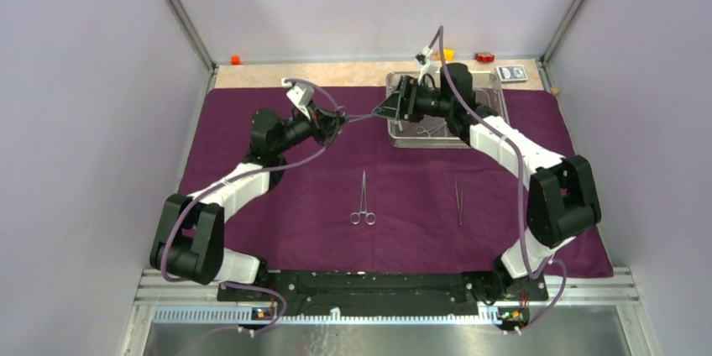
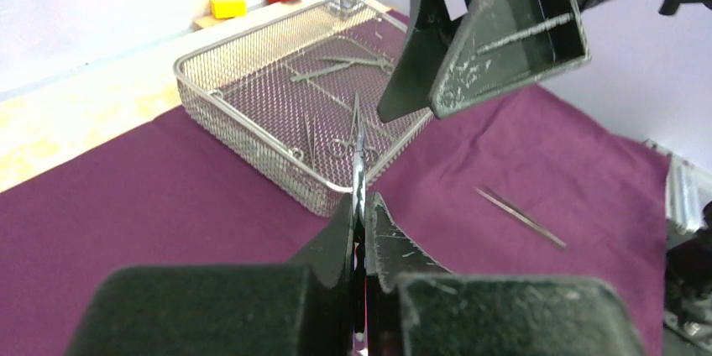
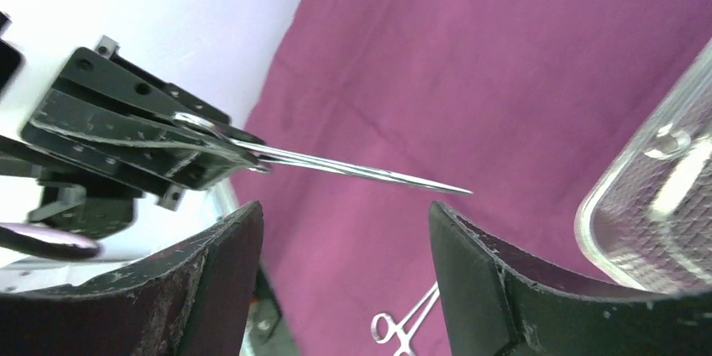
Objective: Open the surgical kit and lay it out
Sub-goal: Place the medical item in the surgical kit.
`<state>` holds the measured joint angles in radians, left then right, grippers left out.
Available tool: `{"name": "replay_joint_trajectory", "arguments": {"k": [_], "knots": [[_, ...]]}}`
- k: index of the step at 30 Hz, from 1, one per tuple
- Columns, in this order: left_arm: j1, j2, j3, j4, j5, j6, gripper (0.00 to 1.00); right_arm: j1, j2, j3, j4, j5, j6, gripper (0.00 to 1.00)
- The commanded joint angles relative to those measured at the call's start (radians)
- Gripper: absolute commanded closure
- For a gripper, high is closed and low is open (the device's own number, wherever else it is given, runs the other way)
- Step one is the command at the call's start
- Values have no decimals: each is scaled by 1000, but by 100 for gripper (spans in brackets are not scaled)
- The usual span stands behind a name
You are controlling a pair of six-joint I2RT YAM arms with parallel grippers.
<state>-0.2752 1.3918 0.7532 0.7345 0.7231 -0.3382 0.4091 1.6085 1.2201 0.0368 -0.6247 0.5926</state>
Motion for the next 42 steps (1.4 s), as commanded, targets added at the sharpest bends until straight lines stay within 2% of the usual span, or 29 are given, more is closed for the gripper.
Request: {"name": "replay_joint_trajectory", "arguments": {"k": [1,19,28,34,42], "knots": [[-17,-54,-78,257,-41,89,100,-9,36,-55,237,-154,233,29],[-88,-38,-211,482,-29,246,100,-22,139,-162,631,-255,527,33],[-124,-21,-244,502,-52,326,100,-38,160,-178,732,-268,597,50],[-136,-8,-255,493,-89,374,100,-52,160,-184,789,-277,633,68],[-134,4,-282,535,-157,354,100,-84,173,-189,877,-303,684,74]]}}
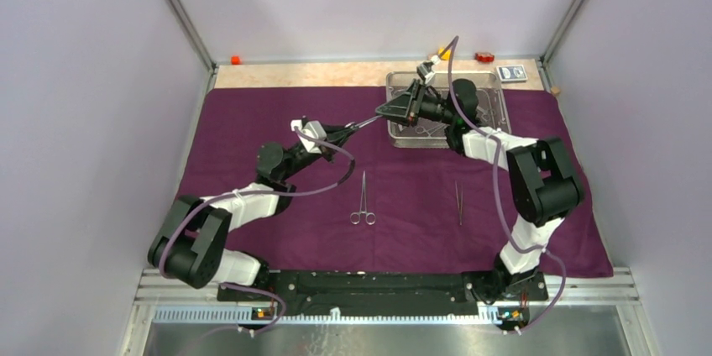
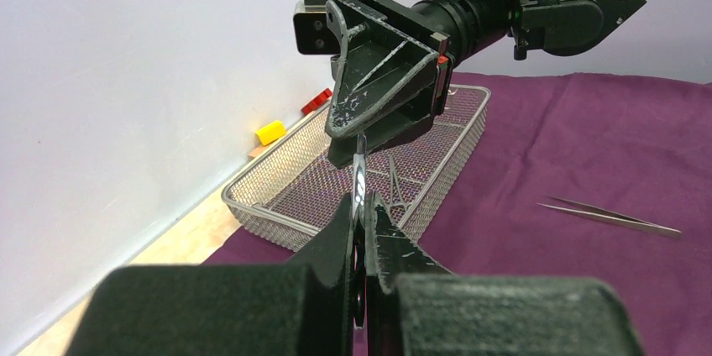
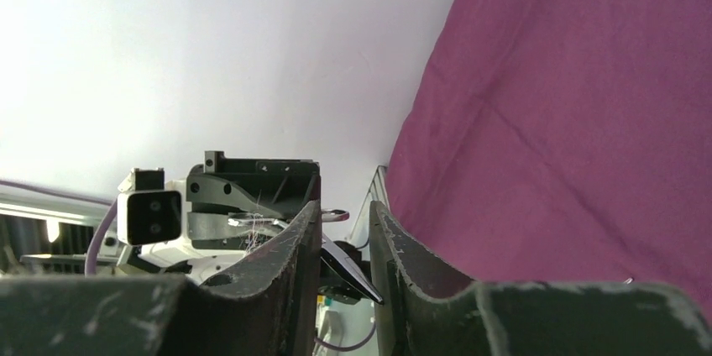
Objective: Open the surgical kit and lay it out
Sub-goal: Place the medical item in the surgical kit.
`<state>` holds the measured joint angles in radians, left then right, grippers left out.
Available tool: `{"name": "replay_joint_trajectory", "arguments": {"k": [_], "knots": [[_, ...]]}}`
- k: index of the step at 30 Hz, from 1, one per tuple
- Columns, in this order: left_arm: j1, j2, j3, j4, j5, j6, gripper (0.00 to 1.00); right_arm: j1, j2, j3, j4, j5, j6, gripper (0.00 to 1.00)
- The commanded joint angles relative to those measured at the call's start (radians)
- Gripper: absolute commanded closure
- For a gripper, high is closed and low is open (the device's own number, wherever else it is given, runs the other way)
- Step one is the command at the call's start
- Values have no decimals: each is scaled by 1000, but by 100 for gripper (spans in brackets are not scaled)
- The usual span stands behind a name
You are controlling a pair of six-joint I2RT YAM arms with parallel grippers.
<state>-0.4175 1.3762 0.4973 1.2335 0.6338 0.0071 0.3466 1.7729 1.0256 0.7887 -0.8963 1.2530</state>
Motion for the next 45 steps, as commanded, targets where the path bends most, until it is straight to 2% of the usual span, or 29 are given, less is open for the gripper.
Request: {"name": "replay_joint_trajectory", "arguments": {"k": [1,6,11,15,23,25,28,33,35,37,40,45], "knots": [[8,20,-31,44,-73,7,100,-22,9,6,129,-36,24,74],[8,34,-46,70,-91,-2,100,-21,23,4,204,-57,72,70],[9,51,-52,81,-92,-4,100,-21,30,11,235,-69,90,72],[9,60,-51,84,-81,-5,100,-21,34,17,239,-74,91,79],[9,64,-59,80,-80,-4,100,-25,35,26,269,-87,106,100],[9,64,-62,76,-79,-1,98,-32,31,26,278,-87,110,100],[10,61,-61,67,-69,7,86,-38,11,25,256,-83,82,100],[11,33,-55,27,-47,58,44,-40,-47,24,89,-55,-58,100],[11,6,-51,-16,-48,101,27,-40,-70,31,-17,-38,-140,100],[13,-27,-36,-84,-44,146,16,-40,-91,46,-191,-6,-253,100],[13,-65,25,-280,-14,215,3,-37,-119,54,-343,46,-376,100],[3,-31,232,-688,13,281,1,0,-148,70,-513,136,-511,100]]}}
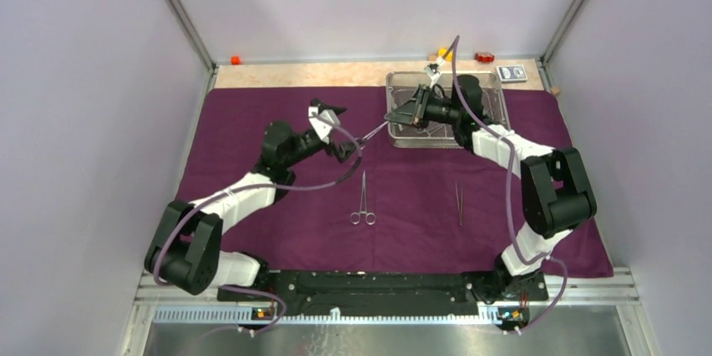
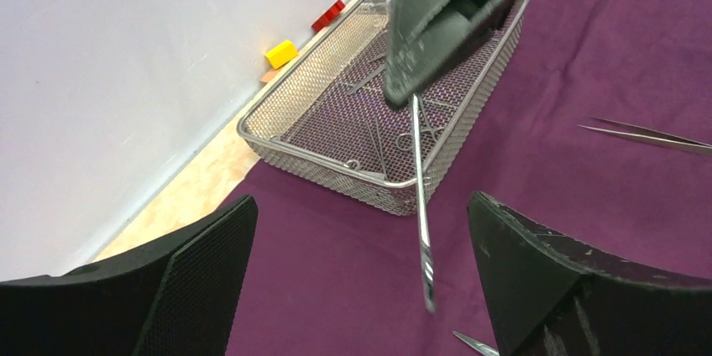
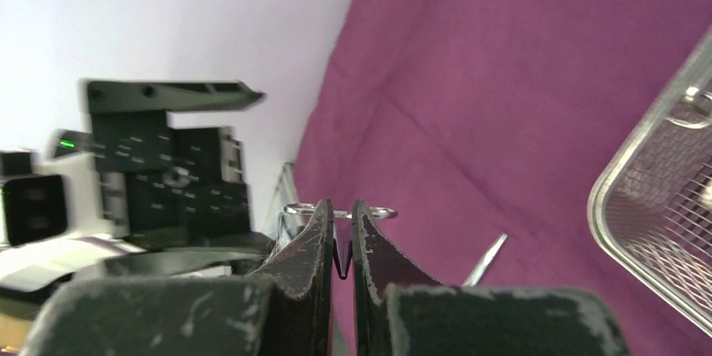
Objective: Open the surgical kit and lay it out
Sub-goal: Place the medical item in the surgical kit.
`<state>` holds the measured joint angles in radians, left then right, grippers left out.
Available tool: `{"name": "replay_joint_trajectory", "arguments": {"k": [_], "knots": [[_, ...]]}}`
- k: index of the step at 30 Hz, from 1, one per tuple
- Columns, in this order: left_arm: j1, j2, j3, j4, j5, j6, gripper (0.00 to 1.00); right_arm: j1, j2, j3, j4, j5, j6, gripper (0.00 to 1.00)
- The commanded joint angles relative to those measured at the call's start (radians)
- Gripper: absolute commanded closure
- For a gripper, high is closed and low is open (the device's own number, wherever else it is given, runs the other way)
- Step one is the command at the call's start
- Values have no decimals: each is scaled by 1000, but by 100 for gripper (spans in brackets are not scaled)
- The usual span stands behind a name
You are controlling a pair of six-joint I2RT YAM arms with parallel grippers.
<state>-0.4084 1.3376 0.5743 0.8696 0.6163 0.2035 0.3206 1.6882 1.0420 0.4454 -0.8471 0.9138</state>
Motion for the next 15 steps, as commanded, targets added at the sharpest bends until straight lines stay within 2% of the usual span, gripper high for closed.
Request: {"name": "replay_joint_trajectory", "arguments": {"k": [1,4,8,15], "knots": [[-10,22,192,-382,33,88,1,39,-67,62,-194,102,-186,100],[-34,82,314,-565,28,92,6,73,-67,98,-283,151,-247,100],[-62,175,467,-777,33,96,15,89,-71,112,-315,172,-257,100],[-96,225,504,-819,38,96,26,90,-87,105,-331,195,-270,100]]}}
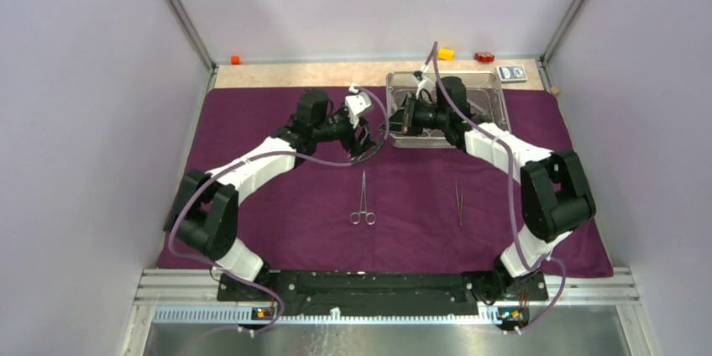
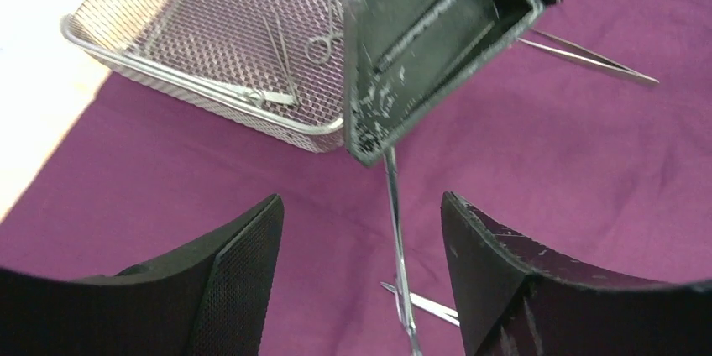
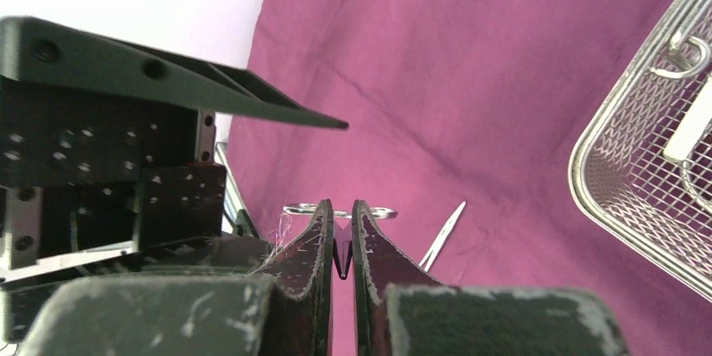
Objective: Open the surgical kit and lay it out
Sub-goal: Place the medical item in the surgical kit.
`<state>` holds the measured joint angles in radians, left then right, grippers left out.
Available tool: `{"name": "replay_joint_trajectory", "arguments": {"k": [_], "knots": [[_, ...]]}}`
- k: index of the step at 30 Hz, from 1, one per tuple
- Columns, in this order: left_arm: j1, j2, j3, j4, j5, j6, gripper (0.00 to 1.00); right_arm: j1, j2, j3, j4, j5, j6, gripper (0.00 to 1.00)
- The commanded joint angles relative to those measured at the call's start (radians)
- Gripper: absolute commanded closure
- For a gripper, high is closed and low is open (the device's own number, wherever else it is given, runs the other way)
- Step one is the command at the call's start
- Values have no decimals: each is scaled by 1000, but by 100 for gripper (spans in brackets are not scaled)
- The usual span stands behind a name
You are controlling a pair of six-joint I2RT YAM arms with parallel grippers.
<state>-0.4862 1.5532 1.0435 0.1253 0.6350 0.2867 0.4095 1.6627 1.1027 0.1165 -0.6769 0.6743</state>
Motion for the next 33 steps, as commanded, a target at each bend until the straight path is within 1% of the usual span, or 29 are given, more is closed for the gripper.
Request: {"name": "replay_joint_trajectory", "arguments": {"k": [1,5,9,18,19,22,23,25,26,28,29,31,33], "knots": [[-21,16,42,-82,21,12,28,2,-64,45,-6,27,-33,100],[-32,46,62,-101,33,5,38,3,-66,50,-16,33,-42,100],[-37,75,81,-108,34,-9,52,5,-60,58,-31,46,-52,100],[-40,109,105,-121,47,-37,76,11,-37,69,-19,30,-33,100],[-39,109,104,-121,48,-40,79,12,-35,70,-22,30,-34,100],[-40,110,101,-141,50,-64,97,12,-28,77,-32,31,-45,100],[-38,109,99,-152,51,-73,100,12,-27,78,-34,31,-49,100],[-36,100,90,-162,53,-100,100,12,-28,83,-38,30,-66,100],[-33,94,85,-173,56,-111,100,11,-29,88,-44,27,-79,98],[-20,80,72,-200,66,-136,100,10,-35,102,-60,15,-124,86],[-7,73,59,-207,84,-158,100,8,-42,107,-67,13,-151,77],[30,58,19,-201,144,-219,100,-2,-66,100,-69,13,-204,65],[73,47,-36,-191,218,-282,100,-17,-89,80,-57,12,-239,57]]}}
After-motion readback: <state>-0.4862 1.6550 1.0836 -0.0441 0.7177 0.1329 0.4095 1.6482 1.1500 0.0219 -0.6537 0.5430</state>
